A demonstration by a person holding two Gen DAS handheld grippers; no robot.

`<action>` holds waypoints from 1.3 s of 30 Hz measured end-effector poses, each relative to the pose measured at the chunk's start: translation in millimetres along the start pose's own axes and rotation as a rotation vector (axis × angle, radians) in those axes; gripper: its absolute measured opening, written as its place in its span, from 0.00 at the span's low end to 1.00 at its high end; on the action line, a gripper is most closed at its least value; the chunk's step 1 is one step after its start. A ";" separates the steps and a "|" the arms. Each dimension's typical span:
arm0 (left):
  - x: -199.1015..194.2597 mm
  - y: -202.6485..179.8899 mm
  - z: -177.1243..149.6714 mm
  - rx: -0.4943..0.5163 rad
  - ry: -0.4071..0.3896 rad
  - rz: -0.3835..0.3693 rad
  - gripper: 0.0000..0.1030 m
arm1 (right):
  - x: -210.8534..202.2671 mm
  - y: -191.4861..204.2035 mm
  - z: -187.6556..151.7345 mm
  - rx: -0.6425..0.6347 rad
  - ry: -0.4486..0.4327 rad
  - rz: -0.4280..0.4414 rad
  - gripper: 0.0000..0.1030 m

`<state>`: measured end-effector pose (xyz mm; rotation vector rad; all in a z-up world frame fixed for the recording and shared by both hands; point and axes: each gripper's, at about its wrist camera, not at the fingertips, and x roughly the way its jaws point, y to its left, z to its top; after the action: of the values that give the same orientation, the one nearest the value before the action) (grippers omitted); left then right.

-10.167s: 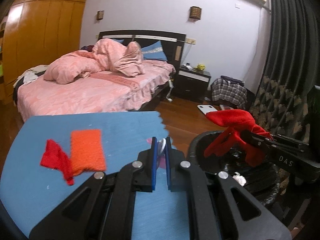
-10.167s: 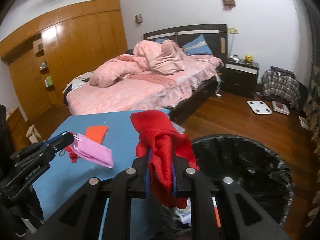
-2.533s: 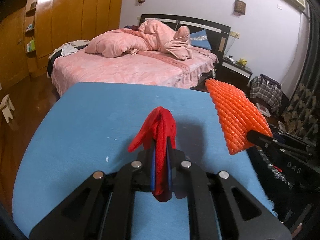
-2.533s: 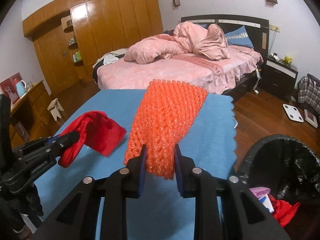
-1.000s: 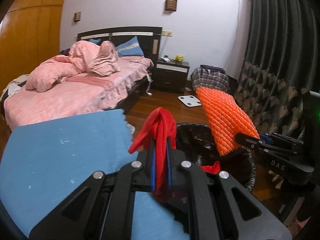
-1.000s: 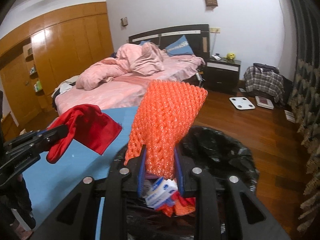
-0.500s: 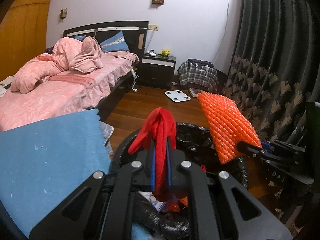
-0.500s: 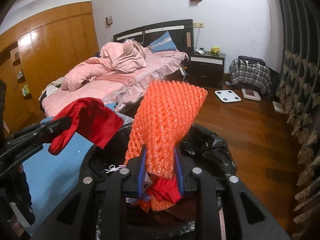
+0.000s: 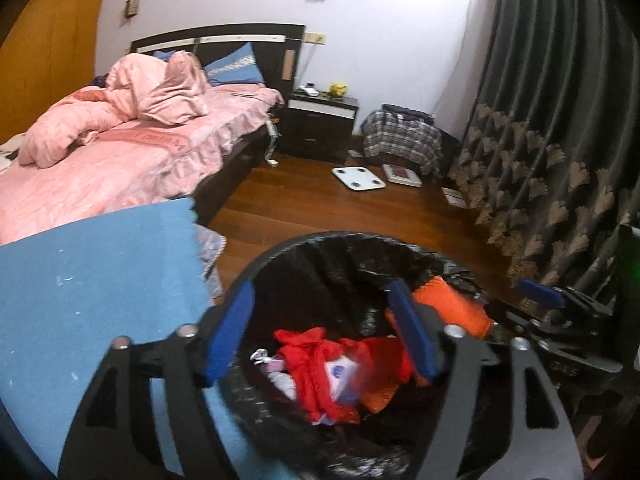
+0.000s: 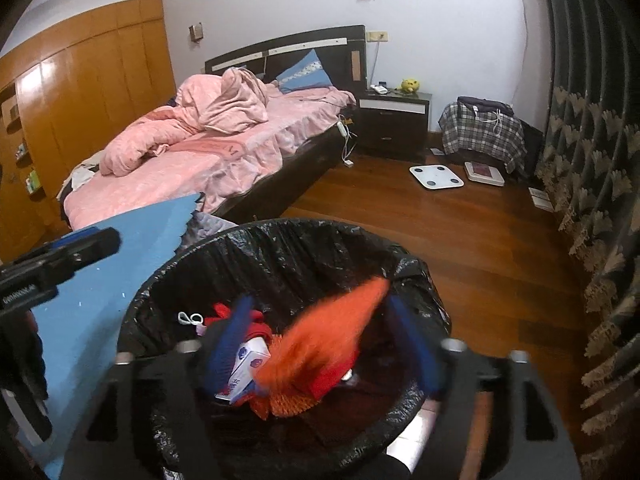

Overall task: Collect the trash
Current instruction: 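Move both grippers back from the bin beside the table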

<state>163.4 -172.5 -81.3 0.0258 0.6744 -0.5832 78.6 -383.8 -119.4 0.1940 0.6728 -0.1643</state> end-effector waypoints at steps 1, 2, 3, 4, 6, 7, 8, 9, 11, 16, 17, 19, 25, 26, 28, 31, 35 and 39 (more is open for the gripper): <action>-1.3 2.8 0.7 -0.003 0.001 0.008 0.75 | -1.1 0.2 -1.6 0.005 -0.001 0.000 0.87; -3.2 5.1 0.9 -0.005 0.001 0.016 0.80 | -1.4 -0.4 -2.6 0.007 0.000 0.002 0.93; -5.7 7.7 0.8 -0.003 0.002 0.029 0.84 | -2.0 -0.8 -3.3 0.010 0.002 0.004 0.94; -8.7 9.8 0.5 0.003 0.001 0.043 0.84 | -2.3 -0.9 -2.9 0.015 0.005 0.008 0.94; -15.5 12.7 -0.9 0.016 0.002 0.068 0.88 | -4.2 -0.2 -1.8 0.028 0.019 0.023 0.94; -19.1 13.4 -2.3 0.020 0.003 0.076 0.88 | -6.0 0.4 -1.9 0.035 0.023 0.031 0.94; -21.7 13.7 -2.5 0.023 0.003 0.079 0.88 | -8.9 2.9 -1.5 0.041 0.024 0.042 0.94; -26.9 14.2 -3.6 0.029 0.003 0.086 0.89 | -11.4 4.7 -1.5 0.043 0.023 0.049 0.94; -35.2 15.0 -5.5 0.032 0.002 0.103 0.90 | -18.6 9.5 0.1 0.041 0.016 0.060 0.94; -58.6 18.4 -7.5 0.028 -0.010 0.140 0.92 | -38.2 24.3 1.7 0.029 -0.002 0.083 0.94; -62.8 18.7 -8.1 0.025 -0.012 0.144 0.93 | -43.3 27.5 2.5 0.027 -0.005 0.086 0.94; -73.1 19.7 -8.7 0.018 -0.019 0.157 0.93 | -50.5 32.2 3.9 0.024 -0.010 0.092 0.94; -101.8 22.1 -12.2 -0.001 -0.033 0.196 0.93 | -76.8 49.6 9.5 0.000 -0.026 0.106 0.94; -107.7 22.1 -12.8 -0.003 -0.037 0.206 0.93 | -79.3 51.8 10.1 -0.003 -0.027 0.109 0.94; -117.5 21.8 -13.4 -0.006 -0.047 0.218 0.93 | -87.0 57.1 11.4 -0.013 -0.033 0.115 0.94; -133.3 20.4 -14.2 -0.002 -0.067 0.234 0.94 | -99.4 66.0 13.4 -0.032 -0.047 0.123 0.94; -152.3 18.8 -15.1 -0.002 -0.087 0.254 0.95 | -116.5 78.7 15.3 -0.056 -0.069 0.140 0.94; -169.9 15.0 -18.4 0.010 -0.113 0.266 0.95 | -130.3 90.6 16.2 -0.078 -0.088 0.157 0.94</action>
<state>53.7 -71.1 2.9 0.0896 0.5474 -0.3295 7.3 -288.2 -13.4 0.1635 0.5729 0.0039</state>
